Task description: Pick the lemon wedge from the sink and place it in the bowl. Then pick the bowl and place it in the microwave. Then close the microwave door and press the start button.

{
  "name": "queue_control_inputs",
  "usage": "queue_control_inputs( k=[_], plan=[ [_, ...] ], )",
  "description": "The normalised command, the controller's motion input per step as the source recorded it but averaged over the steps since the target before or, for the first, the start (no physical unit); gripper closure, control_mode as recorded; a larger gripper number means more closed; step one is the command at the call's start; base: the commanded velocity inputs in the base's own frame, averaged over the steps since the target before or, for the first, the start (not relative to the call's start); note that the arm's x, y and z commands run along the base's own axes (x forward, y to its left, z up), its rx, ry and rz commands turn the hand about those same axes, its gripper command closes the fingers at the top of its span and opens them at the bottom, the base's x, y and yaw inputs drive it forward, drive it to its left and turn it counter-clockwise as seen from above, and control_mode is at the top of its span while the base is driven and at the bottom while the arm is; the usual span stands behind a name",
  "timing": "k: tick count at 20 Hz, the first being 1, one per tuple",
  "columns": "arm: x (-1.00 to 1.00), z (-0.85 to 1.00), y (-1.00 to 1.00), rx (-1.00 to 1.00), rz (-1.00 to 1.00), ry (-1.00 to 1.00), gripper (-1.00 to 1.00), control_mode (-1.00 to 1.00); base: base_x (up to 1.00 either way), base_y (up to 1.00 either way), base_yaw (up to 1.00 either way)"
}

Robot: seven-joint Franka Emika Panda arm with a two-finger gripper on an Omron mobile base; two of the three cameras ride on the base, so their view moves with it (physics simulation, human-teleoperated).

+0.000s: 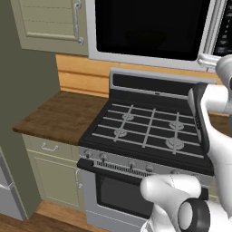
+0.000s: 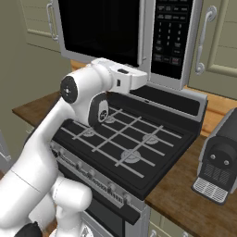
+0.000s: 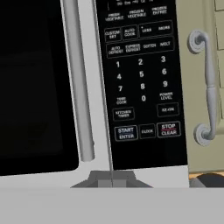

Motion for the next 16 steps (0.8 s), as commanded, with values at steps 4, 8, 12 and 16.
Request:
queue_control_inputs(
  k=[4, 8, 12, 16],
  plan=[
    [0.17, 0.0, -0.27, 0.06, 0.0, 0.0, 1.0, -1.0, 0.0, 0.0, 0.0],
    [0.18, 0.0, -0.27, 0.06, 0.0, 0.0, 1.0, -1.0, 0.0, 0.0, 0.0],
    [0.2, 0.01, -0.24, 0.07, 0.0, 0.0, 1.0, -1.0, 0.0, 0.0, 0.0],
    [0.16, 0.02, -0.01, 0.01, 0.0, 0.0, 1.0, -1.0, 0.0, 0.0, 0.0]
  ],
)
